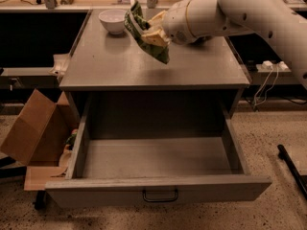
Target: Place green jalapeno chip bag into top drawer
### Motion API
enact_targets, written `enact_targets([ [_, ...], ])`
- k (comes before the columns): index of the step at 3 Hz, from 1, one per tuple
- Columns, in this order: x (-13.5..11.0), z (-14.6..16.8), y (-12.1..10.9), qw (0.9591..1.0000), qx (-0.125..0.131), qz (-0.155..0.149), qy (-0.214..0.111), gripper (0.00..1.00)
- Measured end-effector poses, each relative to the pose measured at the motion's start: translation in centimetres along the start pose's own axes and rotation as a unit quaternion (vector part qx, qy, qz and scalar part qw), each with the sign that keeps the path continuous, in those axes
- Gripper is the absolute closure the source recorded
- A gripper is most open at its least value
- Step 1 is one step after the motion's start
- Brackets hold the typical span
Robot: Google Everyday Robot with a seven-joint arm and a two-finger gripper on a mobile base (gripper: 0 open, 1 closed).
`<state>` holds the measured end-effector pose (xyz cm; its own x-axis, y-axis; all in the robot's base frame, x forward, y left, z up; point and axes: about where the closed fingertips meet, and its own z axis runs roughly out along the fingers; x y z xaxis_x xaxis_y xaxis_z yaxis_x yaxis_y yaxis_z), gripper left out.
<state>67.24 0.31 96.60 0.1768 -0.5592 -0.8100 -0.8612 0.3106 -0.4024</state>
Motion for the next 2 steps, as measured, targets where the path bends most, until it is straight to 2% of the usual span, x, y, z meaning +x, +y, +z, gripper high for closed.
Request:
enact_targets([
  [1,-0.1,0.1,0.0,1.0,-0.001,0.0,0.0,1.0],
  [2,-0.7,-0.5,3.9,0.9975,-0.061,-0.034,-0.011,1.0],
])
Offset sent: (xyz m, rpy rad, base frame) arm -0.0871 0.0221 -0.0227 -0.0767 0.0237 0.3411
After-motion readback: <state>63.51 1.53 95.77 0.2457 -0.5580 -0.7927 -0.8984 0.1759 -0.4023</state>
